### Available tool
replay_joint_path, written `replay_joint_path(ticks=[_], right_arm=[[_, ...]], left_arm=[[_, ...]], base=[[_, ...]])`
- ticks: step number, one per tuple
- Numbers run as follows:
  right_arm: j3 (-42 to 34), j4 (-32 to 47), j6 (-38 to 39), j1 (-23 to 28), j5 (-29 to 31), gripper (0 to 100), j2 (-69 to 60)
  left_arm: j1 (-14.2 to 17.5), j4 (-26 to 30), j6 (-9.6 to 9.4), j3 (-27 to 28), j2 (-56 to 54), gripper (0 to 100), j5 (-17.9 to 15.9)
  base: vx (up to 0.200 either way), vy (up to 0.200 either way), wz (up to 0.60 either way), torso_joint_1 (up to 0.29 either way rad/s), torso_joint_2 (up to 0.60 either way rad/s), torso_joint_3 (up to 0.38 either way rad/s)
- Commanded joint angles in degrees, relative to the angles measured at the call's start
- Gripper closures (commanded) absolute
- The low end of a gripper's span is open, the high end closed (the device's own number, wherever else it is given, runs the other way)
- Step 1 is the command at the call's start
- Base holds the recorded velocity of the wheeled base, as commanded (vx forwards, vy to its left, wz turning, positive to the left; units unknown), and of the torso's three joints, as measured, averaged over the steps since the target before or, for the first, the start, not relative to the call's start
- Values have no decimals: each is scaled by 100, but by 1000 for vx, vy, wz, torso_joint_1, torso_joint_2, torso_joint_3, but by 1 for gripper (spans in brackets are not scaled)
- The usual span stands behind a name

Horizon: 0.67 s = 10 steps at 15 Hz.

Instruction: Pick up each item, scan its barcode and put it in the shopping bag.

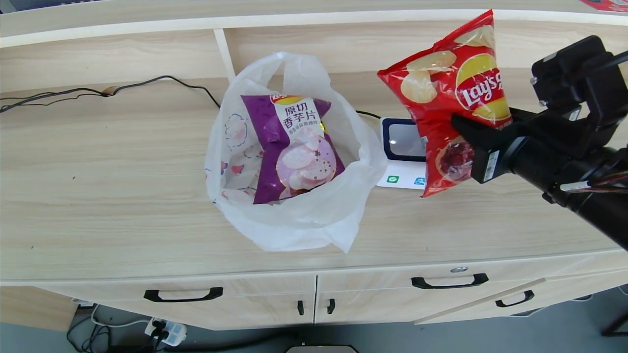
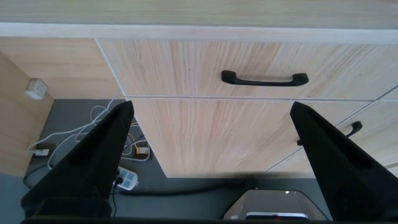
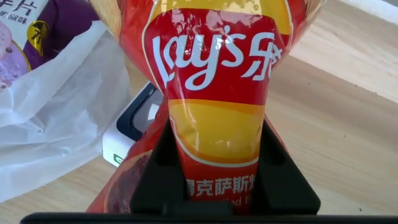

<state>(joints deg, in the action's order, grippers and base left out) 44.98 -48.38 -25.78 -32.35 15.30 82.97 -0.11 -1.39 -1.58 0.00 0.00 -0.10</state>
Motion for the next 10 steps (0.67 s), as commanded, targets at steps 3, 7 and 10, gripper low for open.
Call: replay_joint_path(ticks=[3,7,10], right_arm=[[2,-4,-6,-17,8,100,97],[63,-13,12,-17,-1,100,44],[81,-4,21,-17,-1,100,-352]], left_arm=[[2,-2,0,0,0,0,1],[2,-2,9,0,0,0,1],[-7,-2,9,0,0,0,1]], base=[[0,0,0,0,0,0],[0,0,0,0,0,0],[0,0,0,0,0,0]])
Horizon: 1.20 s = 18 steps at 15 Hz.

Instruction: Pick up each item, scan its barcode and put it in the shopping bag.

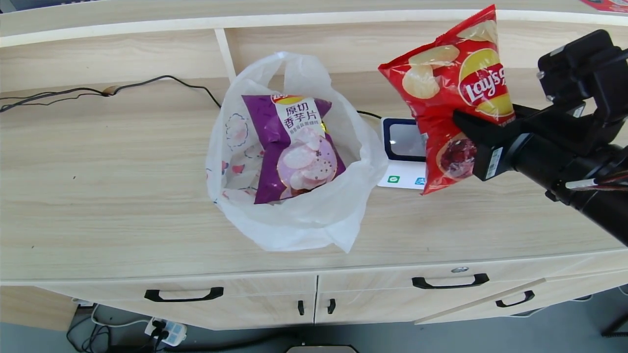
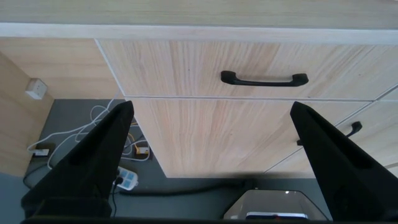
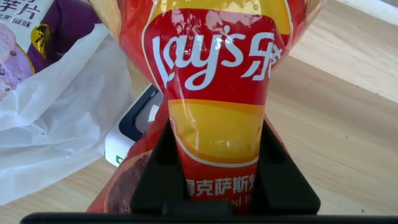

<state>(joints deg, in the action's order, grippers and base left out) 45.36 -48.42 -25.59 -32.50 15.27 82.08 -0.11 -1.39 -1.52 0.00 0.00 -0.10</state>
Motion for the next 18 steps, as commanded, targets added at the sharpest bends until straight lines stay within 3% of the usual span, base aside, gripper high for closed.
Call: replay_joint_path(ticks=[1,4,6,15,18], right_arm=[[166,78,28,-11,-25,100,-421],[781,790,590,-72,11,100,-781],[939,1274,608,-143,90,100,-1001],[948,1309,669,-160,292,100,-1133],[913,1291,757,-204,292,100,-860]], left_arm=[[-7,-2,3,0,9,0,1],[2,-2,12,0,9,0,1],[-7,-2,-6,0,9,0,1],[-7,7,-6,0,9,0,1],[-7,7,-6,0,9,0,1]], base=[[0,0,0,0,0,0],[0,0,0,0,0,0],[0,0,600,2,0,2],[0,0,600,-1,3,2],[0,0,0,0,0,0]])
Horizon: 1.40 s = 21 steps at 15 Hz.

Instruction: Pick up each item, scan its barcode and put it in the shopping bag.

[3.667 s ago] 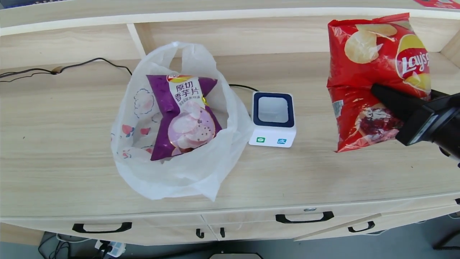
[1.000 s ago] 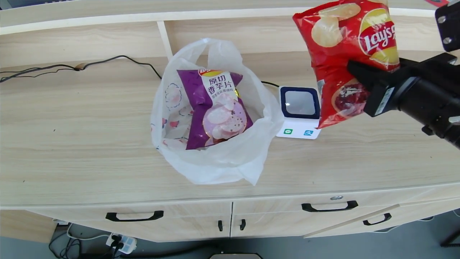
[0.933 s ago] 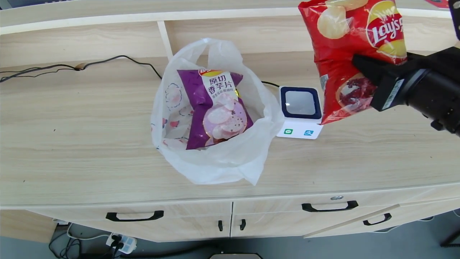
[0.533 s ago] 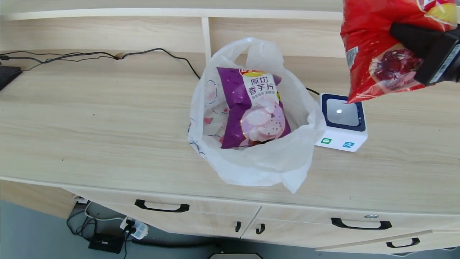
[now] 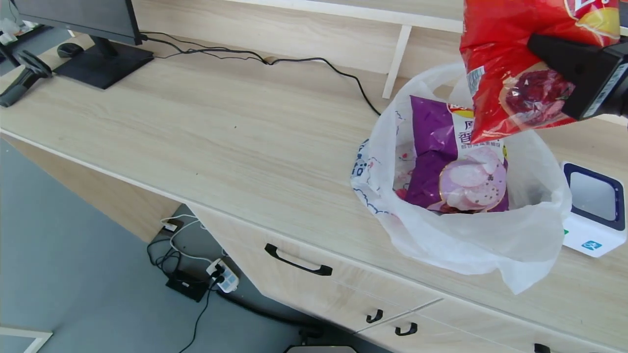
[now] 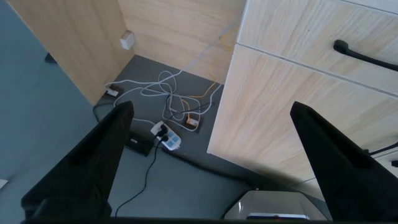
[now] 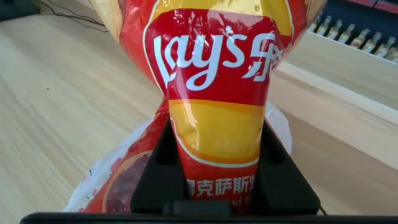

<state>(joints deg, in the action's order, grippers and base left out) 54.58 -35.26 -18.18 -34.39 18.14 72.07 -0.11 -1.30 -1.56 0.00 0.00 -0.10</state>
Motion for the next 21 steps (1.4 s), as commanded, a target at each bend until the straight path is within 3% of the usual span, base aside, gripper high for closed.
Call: replay_joint_path(ticks=[1,2,5,8,11,17,21], right_arm=[[-70,-16,218,-42,-3,100,202],[-184,-52,693,-208,49,100,325],[-272,-166,1844,-683,937,100,642],[-228,-166,2239,-1210,1763,100,835],[-219,-236,2319,-1228,2141,100,914],[-914,-535,2406,-1070,2255,100,914],[-1063,-597,2538,-586,2220,100,993]], left_arm=[[2,-1,-2,0,9,0,1],[2,-1,-2,0,9,0,1],[2,-1,-2,0,9,0,1],[2,-1,-2,0,9,0,1],[-7,-1,-2,0,9,0,1],[-7,-1,7,0,9,0,1],[2,-10,7,0,9,0,1]], base=[[0,0,0,0,0,0],[0,0,0,0,0,0],[0,0,0,0,0,0],[0,0,0,0,0,0],[0,0,0,0,0,0],[0,0,0,0,0,0],[0,0,0,0,0,0]])
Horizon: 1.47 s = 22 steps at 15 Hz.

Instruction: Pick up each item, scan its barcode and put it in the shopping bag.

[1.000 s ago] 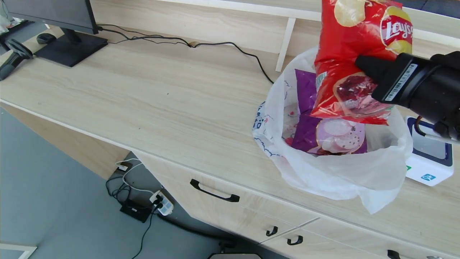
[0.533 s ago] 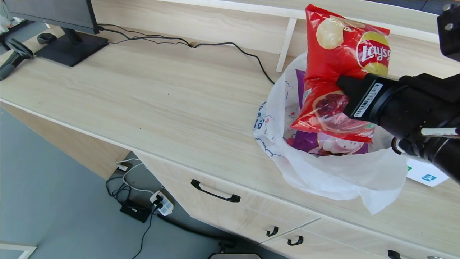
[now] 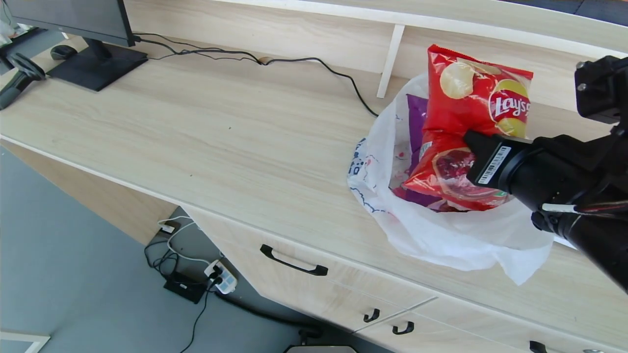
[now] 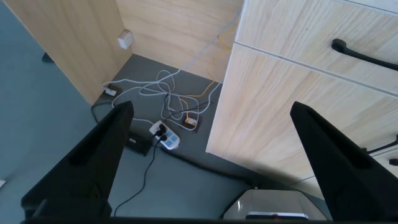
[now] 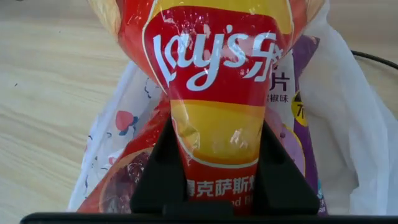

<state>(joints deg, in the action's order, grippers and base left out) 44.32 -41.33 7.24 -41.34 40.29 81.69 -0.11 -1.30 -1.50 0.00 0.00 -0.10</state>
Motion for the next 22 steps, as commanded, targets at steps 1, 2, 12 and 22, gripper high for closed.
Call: replay_joint_path(ticks=[1,2,12,22], right_arm=[[-126,11,-21,135,5,100,14],[-135,11,-47,126,5,100,49],[-170,-209,-144,126,-65,0,49],[-1427,-209,-926,-269,-65,0,-1753]], left_arm=[[2,-1,1,0,9,0,1],[2,-1,1,0,9,0,1],[2,-10,1,0,9,0,1],[-7,-1,-8,0,9,0,1]], base=[[0,0,0,0,0,0],[0,0,0,0,0,0],[0,0,0,0,0,0],[0,0,0,0,0,0]])
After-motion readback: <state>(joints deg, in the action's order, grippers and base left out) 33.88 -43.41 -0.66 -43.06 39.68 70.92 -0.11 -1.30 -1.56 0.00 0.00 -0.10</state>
